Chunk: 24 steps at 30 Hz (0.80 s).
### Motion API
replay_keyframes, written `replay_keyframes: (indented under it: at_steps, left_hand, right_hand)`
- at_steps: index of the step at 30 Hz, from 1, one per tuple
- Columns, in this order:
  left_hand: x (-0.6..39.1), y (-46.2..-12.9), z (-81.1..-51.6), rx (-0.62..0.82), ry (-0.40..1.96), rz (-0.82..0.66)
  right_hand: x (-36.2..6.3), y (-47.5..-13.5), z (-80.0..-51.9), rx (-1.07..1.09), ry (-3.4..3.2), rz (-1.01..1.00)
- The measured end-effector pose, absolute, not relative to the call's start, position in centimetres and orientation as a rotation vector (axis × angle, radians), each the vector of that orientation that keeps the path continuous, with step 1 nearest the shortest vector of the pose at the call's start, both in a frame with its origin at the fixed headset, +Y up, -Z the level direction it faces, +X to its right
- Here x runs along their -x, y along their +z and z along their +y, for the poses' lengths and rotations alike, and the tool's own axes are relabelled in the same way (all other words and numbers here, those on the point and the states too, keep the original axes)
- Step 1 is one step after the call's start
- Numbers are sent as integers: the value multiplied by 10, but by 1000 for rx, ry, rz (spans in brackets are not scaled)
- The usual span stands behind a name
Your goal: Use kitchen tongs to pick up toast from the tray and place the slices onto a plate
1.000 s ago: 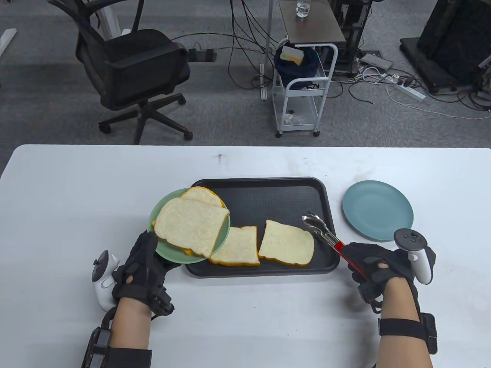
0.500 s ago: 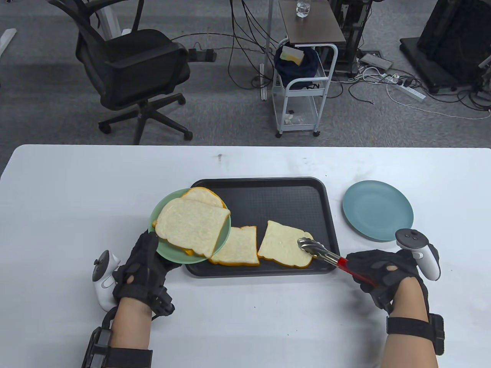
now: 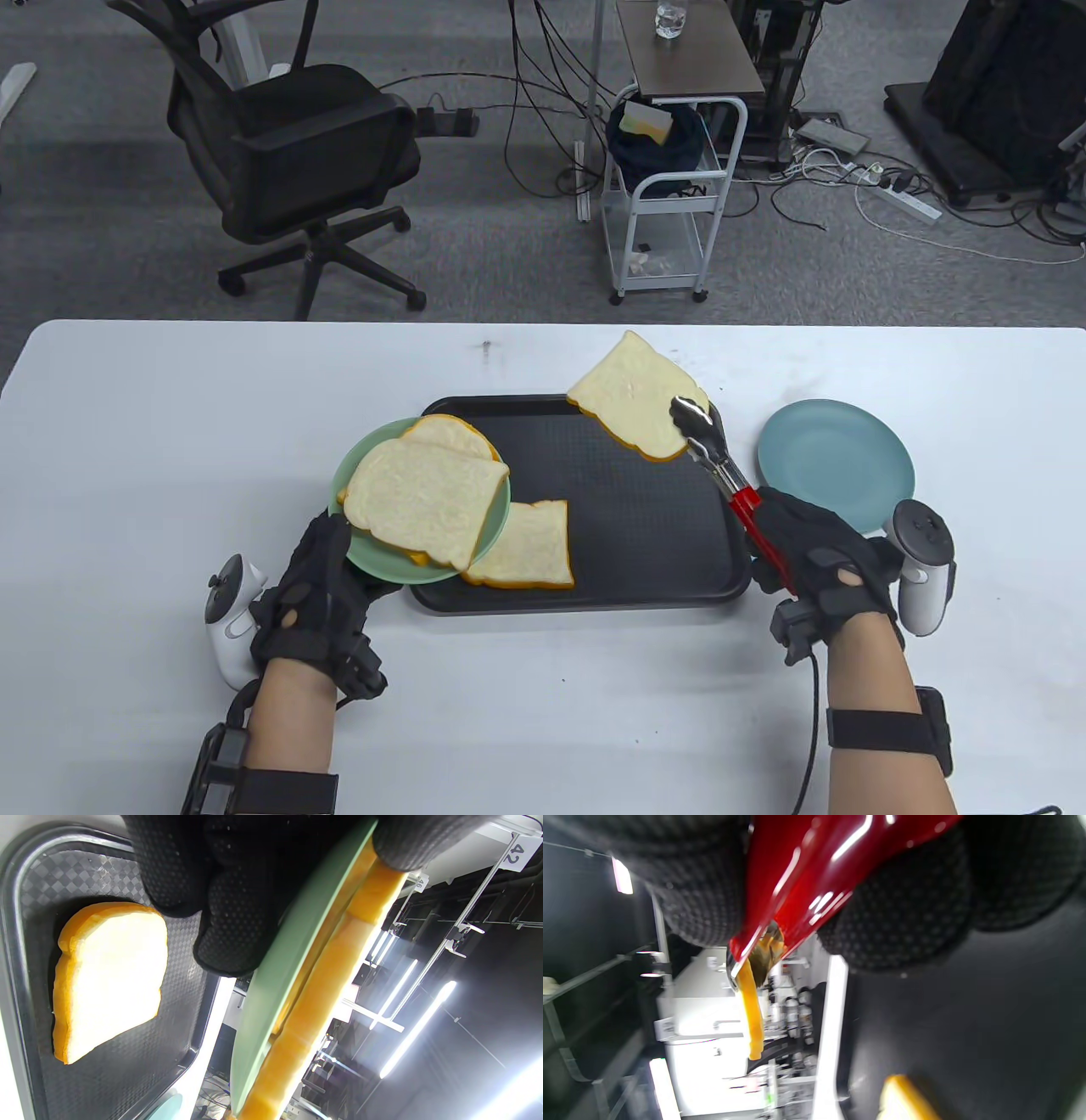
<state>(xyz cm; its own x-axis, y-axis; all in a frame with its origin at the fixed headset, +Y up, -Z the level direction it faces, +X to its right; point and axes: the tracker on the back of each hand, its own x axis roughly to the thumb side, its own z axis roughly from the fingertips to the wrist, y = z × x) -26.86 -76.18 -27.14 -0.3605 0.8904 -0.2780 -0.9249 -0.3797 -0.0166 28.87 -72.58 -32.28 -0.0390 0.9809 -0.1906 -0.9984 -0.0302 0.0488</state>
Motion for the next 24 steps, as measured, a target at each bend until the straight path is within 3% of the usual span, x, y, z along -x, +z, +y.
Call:
replay_keyframes:
  at_steps: [4,9,24]
  left_hand:
    - [268,-272,-762,286,1945,167]
    - [267,-272,-762,294,1941,160]
    - [258,-274,-766,339,1913,137]
  right_hand:
    - [-252,-312,-702,-5,1552,162]
    - [-211,-299,-692,-110,1500,212]
    - [-154,-286,-705,-164,1664,405]
